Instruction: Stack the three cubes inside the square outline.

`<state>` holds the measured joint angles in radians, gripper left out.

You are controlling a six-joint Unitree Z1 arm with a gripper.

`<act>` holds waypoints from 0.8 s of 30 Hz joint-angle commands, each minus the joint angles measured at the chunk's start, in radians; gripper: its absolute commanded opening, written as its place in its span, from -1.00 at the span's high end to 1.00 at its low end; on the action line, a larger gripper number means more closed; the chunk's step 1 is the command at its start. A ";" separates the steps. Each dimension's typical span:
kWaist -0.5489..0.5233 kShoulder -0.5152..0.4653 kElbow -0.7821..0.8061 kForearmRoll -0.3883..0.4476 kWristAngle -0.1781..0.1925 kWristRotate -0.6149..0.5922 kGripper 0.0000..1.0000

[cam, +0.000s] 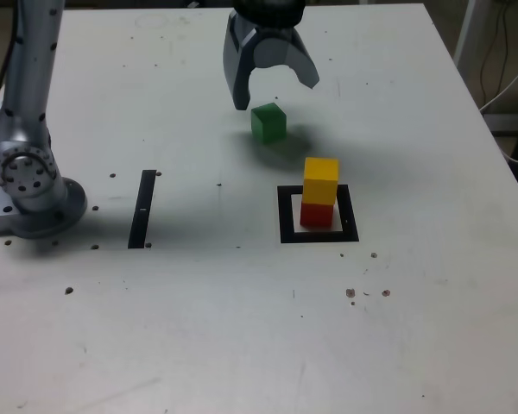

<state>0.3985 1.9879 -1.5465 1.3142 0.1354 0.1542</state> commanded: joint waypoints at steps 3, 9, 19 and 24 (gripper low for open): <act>0.002 0.005 0.010 0.005 -0.007 -0.064 -1.00; 0.002 0.008 0.018 0.017 -0.008 -0.143 -1.00; 0.002 0.007 0.033 0.022 -0.023 -0.188 -1.00; 0.001 0.007 0.032 0.022 -0.031 -0.191 -1.00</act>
<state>0.3985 1.9908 -1.5134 1.3307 0.1061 -0.0351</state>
